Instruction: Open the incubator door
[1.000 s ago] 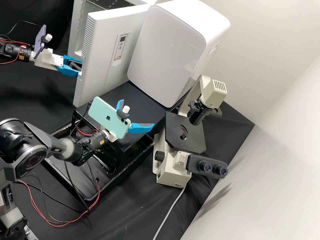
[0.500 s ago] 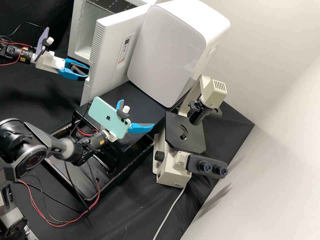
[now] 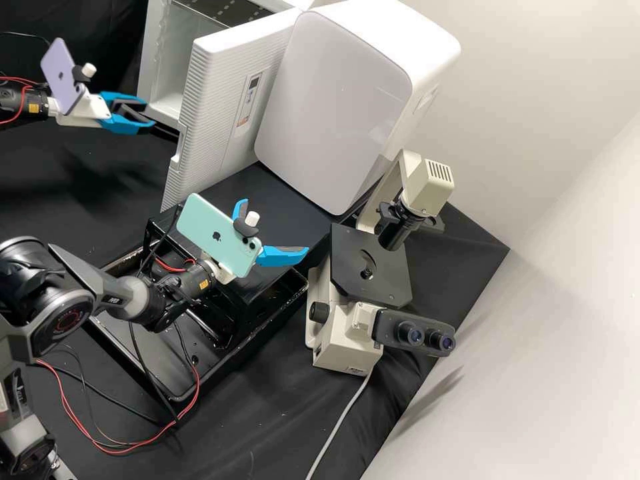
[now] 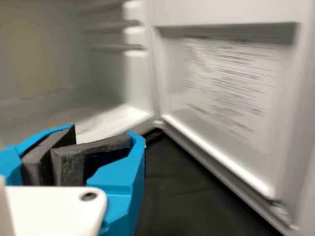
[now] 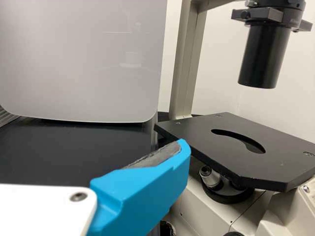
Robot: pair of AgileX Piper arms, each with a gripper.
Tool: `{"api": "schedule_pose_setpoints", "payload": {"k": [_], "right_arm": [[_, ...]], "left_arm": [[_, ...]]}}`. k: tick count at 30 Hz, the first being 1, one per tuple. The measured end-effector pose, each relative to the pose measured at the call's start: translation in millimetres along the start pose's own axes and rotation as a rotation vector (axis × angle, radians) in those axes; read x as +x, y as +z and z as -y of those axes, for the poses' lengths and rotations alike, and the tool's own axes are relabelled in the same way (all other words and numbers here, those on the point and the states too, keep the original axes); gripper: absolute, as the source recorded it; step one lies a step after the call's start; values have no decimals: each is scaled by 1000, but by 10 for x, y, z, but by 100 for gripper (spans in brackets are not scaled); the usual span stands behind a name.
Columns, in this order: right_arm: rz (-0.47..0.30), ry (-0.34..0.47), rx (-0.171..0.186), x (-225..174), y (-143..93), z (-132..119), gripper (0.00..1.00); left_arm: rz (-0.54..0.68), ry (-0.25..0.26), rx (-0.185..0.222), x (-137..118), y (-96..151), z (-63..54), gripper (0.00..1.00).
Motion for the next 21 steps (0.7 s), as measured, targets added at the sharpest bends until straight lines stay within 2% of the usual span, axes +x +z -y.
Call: {"api": "schedule_pose_setpoints", "payload": {"k": [5, 9, 15, 18, 21], "right_arm": [[0, 0, 0, 0, 0, 0, 100], [0, 0, 0, 0, 0, 0, 100], [0, 0, 0, 0, 0, 0, 100], [0, 0, 0, 0, 0, 0, 100], [0, 0, 0, 0, 0, 0, 100]], "left_arm": [[-147, 36, -32, -214, -88, -30, 100], [-249, 44, -39, -396, -118, 22, 100], [-292, 154, -30, -579, -101, 87, 100], [-322, 203, -50, -626, -126, 85, 100], [-367, 226, -79, -668, -165, 98, 100]]}}
